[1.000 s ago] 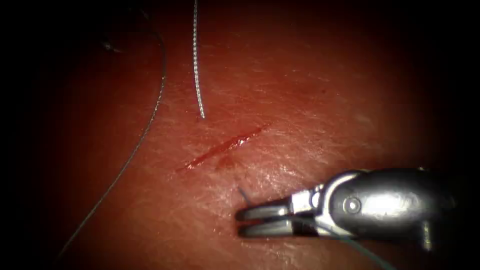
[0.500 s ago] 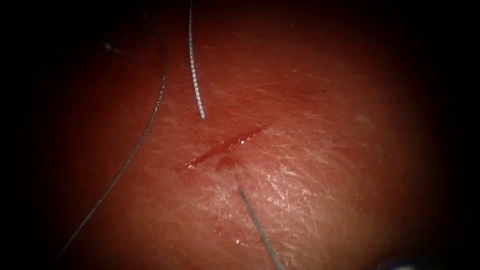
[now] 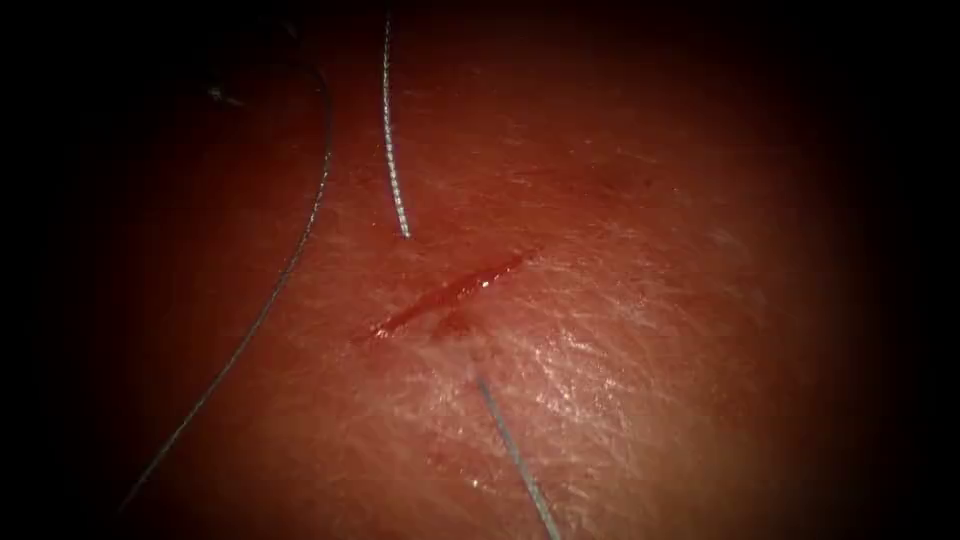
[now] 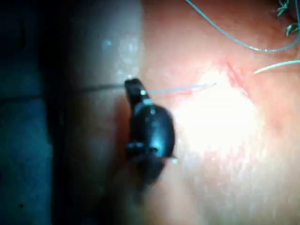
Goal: Wound Closure
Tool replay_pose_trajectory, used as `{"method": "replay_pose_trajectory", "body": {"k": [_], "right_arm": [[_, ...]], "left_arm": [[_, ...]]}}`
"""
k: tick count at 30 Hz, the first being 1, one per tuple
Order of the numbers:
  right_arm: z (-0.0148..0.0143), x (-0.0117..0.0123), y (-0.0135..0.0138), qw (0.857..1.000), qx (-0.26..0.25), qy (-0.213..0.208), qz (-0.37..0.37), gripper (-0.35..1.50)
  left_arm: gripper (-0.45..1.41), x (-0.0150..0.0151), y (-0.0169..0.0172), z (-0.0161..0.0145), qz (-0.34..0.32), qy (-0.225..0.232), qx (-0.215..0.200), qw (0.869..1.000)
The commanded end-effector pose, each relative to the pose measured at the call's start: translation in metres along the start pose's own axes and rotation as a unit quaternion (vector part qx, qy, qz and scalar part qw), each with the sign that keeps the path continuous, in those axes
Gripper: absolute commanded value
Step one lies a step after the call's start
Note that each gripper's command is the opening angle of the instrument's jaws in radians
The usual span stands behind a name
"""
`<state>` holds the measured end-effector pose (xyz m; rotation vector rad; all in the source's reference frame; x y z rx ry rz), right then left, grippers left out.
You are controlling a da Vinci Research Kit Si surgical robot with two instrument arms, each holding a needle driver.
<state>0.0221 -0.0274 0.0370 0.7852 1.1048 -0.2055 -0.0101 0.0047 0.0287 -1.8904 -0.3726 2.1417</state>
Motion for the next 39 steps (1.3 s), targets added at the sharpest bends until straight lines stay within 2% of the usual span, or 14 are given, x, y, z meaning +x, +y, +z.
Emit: {"method": "replay_pose_trajectory", "body": {"k": [1, 4, 5, 7, 8, 9, 11, 14, 18, 22, 28, 31, 39], "right_arm": [[0.0011, -0.0003, -0.0002, 1.000, 0.007, 0.000, -0.002, -0.35], [0.0008, -0.0003, 0.0006, 1.000, -0.002, 0.003, -0.005, -0.35], [0.0005, -0.0003, 0.0011, 1.000, -0.021, 0.008, -0.001, -0.06], [-0.0006, -0.0002, 0.0020, 0.998, -0.062, 0.014, -0.001, 0.93], [-0.0016, -0.0001, 0.0027, 0.995, -0.101, 0.017, 0.003, 1.13], [-0.0025, 0.0000, 0.0033, 0.993, -0.119, 0.022, 0.009, 1.19], [-0.0045, 0.0001, 0.0045, 0.989, -0.144, 0.029, 0.023, 1.17], [-0.0067, 0.0007, 0.0064, 0.974, -0.216, 0.039, 0.053, 1.44], [-0.0081, 0.0011, 0.0085, 0.960, -0.260, 0.065, 0.081, 1.47], [-0.0075, 0.0009, 0.0100, 0.954, -0.276, 0.084, 0.082, 1.47], [-0.0050, -0.0007, 0.0117, 0.966, -0.240, 0.077, 0.051, 1.40], [-0.0040, -0.0009, 0.0117, 0.966, -0.242, 0.075, 0.048, 1.25], [-0.0018, -0.0007, 0.0133, 0.964, -0.251, 0.081, 0.035, 1.20]], "left_arm": [[-0.33, -0.0007, 0.0003, 0.0006, -0.001, 0.001, -0.001, 1.000], [-0.33, -0.0007, 0.0003, 0.0005, -0.001, 0.001, -0.002, 1.000], [-0.33, -0.0007, 0.0003, 0.0005, -0.001, 0.001, -0.002, 1.000], [-0.32, -0.0007, 0.0003, 0.0005, -0.001, 0.001, -0.002, 1.000], [-0.32, -0.0007, 0.0003, 0.0005, -0.001, 0.001, -0.002, 1.000], [-0.32, -0.0007, 0.0003, 0.0005, -0.001, 0.001, -0.002, 1.000], [-0.32, -0.0007, 0.0003, 0.0005, -0.001, 0.001, -0.002, 1.000], [-0.32, -0.0007, 0.0003, 0.0005, -0.002, 0.001, 0.000, 1.000], [-0.32, -0.0007, 0.0002, 0.0004, -0.002, 0.001, -0.001, 1.000], [-0.32, -0.0007, 0.0002, 0.0004, -0.002, 0.001, 0.000, 1.000], [-0.32, -0.0007, 0.0002, 0.0004, -0.002, 0.001, 0.000, 1.000], [-0.30, -0.0007, 0.0002, 0.0004, -0.002, 0.001, 0.000, 1.000], [-0.28, -0.0007, 0.0002, 0.0004, -0.002, 0.001, 0.000, 1.000]]}}
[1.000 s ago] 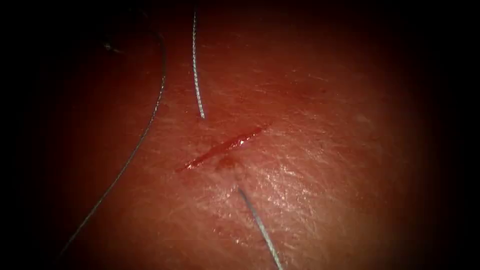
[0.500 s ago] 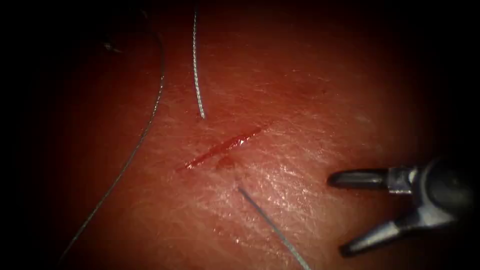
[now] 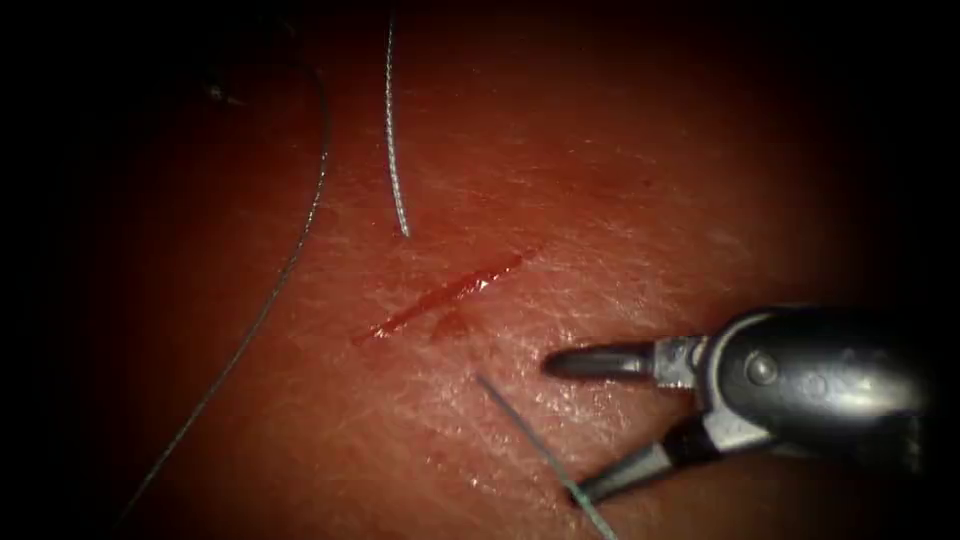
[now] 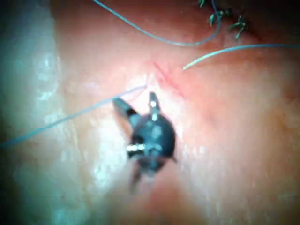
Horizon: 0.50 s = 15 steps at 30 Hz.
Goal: Wound Closure
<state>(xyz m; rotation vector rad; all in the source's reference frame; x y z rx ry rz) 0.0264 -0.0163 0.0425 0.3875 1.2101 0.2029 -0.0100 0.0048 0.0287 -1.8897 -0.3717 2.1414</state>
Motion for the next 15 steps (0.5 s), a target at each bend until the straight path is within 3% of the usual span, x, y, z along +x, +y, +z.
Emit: {"method": "replay_pose_trajectory", "body": {"k": [1, 13, 14, 15], "right_arm": [[0.0018, -0.0010, 0.0000, 1.000, -0.002, 0.000, -0.005, 1.20], [0.0048, -0.0017, 0.0004, 1.000, -0.012, 0.014, -0.010, 1.19], [0.0048, -0.0022, 0.0002, 1.000, -0.002, 0.016, -0.013, 0.63], [0.0048, -0.0022, 0.0002, 1.000, -0.002, 0.016, -0.013, 0.63]], "left_arm": [[-0.28, -0.0008, 0.0003, 0.0006, -0.002, 0.001, -0.001, 1.000], [-0.27, -0.0007, 0.0003, 0.0006, -0.002, 0.001, -0.001, 1.000], [-0.27, -0.0007, 0.0003, 0.0006, -0.002, 0.001, -0.001, 1.000], [-0.27, -0.0007, 0.0003, 0.0006, -0.002, 0.001, -0.001, 1.000]]}}
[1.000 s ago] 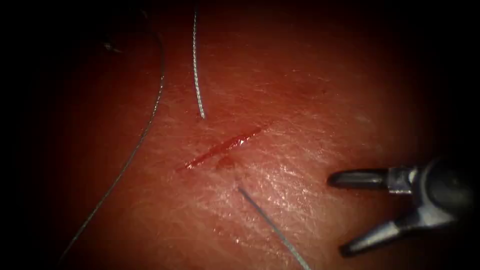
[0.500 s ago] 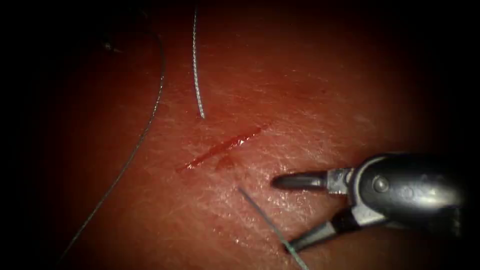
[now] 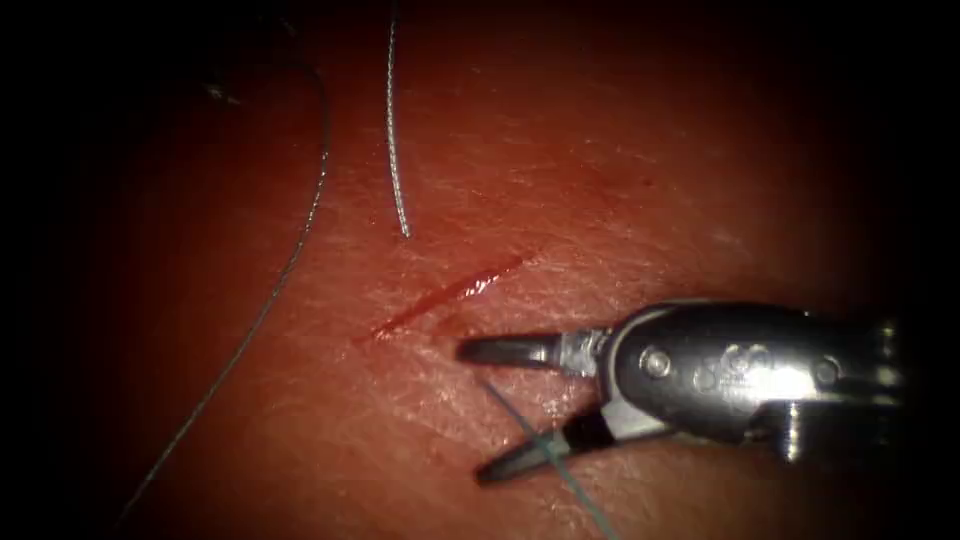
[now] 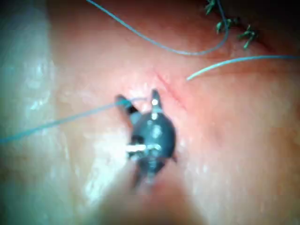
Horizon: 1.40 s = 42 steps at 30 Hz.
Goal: Wound Closure
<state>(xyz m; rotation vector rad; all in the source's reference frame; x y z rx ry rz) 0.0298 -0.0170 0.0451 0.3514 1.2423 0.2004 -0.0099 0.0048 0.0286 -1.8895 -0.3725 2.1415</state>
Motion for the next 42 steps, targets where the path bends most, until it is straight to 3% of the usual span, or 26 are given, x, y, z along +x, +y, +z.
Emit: {"method": "replay_pose_trajectory", "body": {"k": [1, 2, 4, 6, 19, 21, 24, 33, 42], "right_arm": [[0.0006, -0.0010, -0.0005, 1.000, 0.027, 0.001, -0.008, 0.13], [0.0004, -0.0014, -0.0007, 0.998, 0.060, -0.001, -0.013, -0.35], [0.0003, -0.0016, -0.0008, 0.997, 0.074, -0.021, -0.015, -0.35], [-0.0003, -0.0016, -0.0010, 0.998, 0.053, -0.028, -0.021, -0.35], [-0.0009, -0.0010, -0.0001, 0.998, 0.026, -0.045, -0.040, -0.35], [-0.0013, -0.0011, 0.0000, 0.998, 0.006, -0.018, -0.062, -0.35], [-0.0013, -0.0010, -0.0002, 0.997, 0.009, -0.043, -0.062, -0.35], [-0.0014, -0.0007, -0.0031, 0.995, 0.078, -0.031, -0.051, -0.35], [-0.0034, -0.0005, -0.0078, 0.985, 0.162, -0.049, 0.008, -0.35]], "left_arm": [[-0.25, -0.0007, 0.0003, 0.0006, -0.002, 0.001, -0.001, 1.000], [-0.25, -0.0007, 0.0003, 0.0006, -0.002, 0.001, -0.001, 1.000], [-0.25, -0.0007, 0.0003, 0.0006, -0.002, 0.001, -0.001, 1.000], [-0.23, -0.0006, 0.0003, 0.0006, -0.002, 0.001, -0.001, 1.000], [-0.21, -0.0006, 0.0004, 0.0007, -0.002, 0.001, 0.000, 1.000], [-0.21, -0.0006, 0.0004, 0.0007, -0.002, 0.001, 0.000, 1.000], [-0.21, -0.0006, 0.0004, 0.0007, -0.002, 0.001, 0.000, 1.000], [-0.21, -0.0006, 0.0004, 0.0006, -0.002, 0.001, 0.000, 1.000], [-0.21, -0.0006, 0.0004, 0.0006, -0.002, 0.001, 0.000, 1.000]]}}
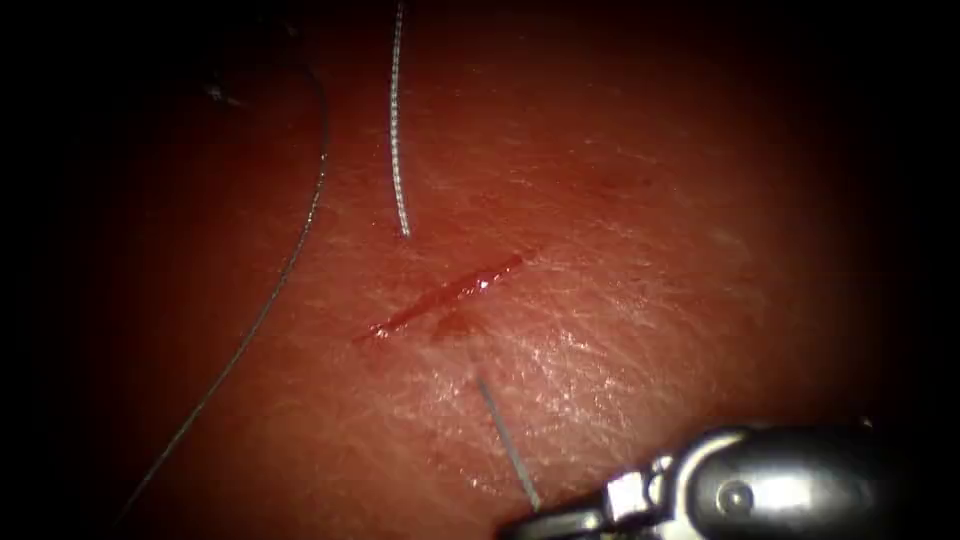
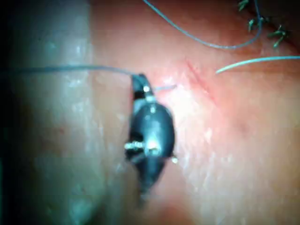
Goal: Wound Closure
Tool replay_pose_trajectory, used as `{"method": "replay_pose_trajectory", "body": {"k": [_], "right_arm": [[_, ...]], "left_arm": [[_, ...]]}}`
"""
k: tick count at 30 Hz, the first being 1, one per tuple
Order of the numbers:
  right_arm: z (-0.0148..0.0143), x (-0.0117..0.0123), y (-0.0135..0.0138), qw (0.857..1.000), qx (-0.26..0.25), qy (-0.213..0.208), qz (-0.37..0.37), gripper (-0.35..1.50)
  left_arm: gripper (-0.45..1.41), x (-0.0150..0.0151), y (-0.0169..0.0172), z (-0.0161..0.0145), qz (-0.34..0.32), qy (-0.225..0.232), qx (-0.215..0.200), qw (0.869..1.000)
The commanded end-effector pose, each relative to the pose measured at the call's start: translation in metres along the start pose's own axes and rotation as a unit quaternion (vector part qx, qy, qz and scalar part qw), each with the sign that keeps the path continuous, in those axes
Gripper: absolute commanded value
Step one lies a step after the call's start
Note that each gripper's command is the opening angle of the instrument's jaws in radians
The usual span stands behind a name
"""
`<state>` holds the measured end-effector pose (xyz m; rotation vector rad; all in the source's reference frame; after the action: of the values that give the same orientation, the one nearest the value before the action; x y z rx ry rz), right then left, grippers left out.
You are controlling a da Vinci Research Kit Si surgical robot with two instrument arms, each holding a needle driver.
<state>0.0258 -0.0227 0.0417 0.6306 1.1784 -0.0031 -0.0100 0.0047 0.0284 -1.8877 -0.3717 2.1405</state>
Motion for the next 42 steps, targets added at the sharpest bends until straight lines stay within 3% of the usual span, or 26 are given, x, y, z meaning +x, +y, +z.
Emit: {"method": "replay_pose_trajectory", "body": {"k": [1, 12, 19, 23, 24, 25, 27, 28, 30, 34, 42], "right_arm": [[0.0009, -0.0002, -0.0012, 1.000, 0.014, -0.003, 0.005, -0.35], [0.0005, -0.0006, -0.0031, 0.997, 0.064, -0.020, 0.030, -0.35], [0.0004, -0.0014, -0.0060, 0.986, 0.153, -0.040, 0.053, -0.35], [0.0006, -0.0008, -0.0063, 0.988, 0.140, -0.038, 0.042, -0.35], [0.0005, 0.0000, -0.0056, 0.993, 0.109, -0.030, 0.042, -0.03], [0.0005, 0.0000, -0.0056, 0.993, 0.109, -0.030, 0.042, -0.03], [-0.0001, 0.0008, -0.0043, 0.998, 0.056, -0.013, 0.041, 0.96], [-0.0006, 0.0011, -0.0038, 0.998, 0.041, -0.001, 0.043, 1.13], [-0.0023, 0.0016, -0.0023, 0.998, 0.018, 0.029, 0.046, 1.23], [-0.0062, 0.0018, 0.0008, 0.998, -0.038, 0.039, 0.045, 1.30], [-0.0078, 0.0009, 0.0050, 0.994, -0.090, 0.040, 0.044, 1.30]], "left_arm": [[-0.21, -0.0008, 0.0003, 0.0006, -0.001, 0.001, -0.001, 1.000], [-0.21, -0.0008, 0.0003, 0.0006, -0.001, 0.000, 0.000, 1.000], [-0.21, -0.0009, 0.0002, 0.0006, -0.001, 0.000, 0.000, 1.000], [-0.23, -0.0009, 0.0002, 0.0006, -0.001, 0.000, 0.000, 1.000], [-0.23, -0.0009, 0.0002, 0.0006, -0.001, 0.000, 0.000, 1.000], [-0.23, -0.0009, 0.0002, 0.0006, -0.001, 0.000, 0.000, 1.000], [-0.23, -0.0009, 0.0002, 0.0006, -0.001, 0.000, 0.002, 1.000], [-0.23, -0.0009, 0.0002, 0.0006, -0.001, 0.000, 0.002, 1.000], [-0.23, -0.0009, 0.0002, 0.0006, -0.001, 0.000, 0.002, 1.000], [-0.23, -0.0010, 0.0001, 0.0006, -0.001, 0.000, 0.002, 1.000], [-0.20, -0.0011, 0.0001, 0.0007, 0.000, 0.000, 0.002, 1.000]]}}
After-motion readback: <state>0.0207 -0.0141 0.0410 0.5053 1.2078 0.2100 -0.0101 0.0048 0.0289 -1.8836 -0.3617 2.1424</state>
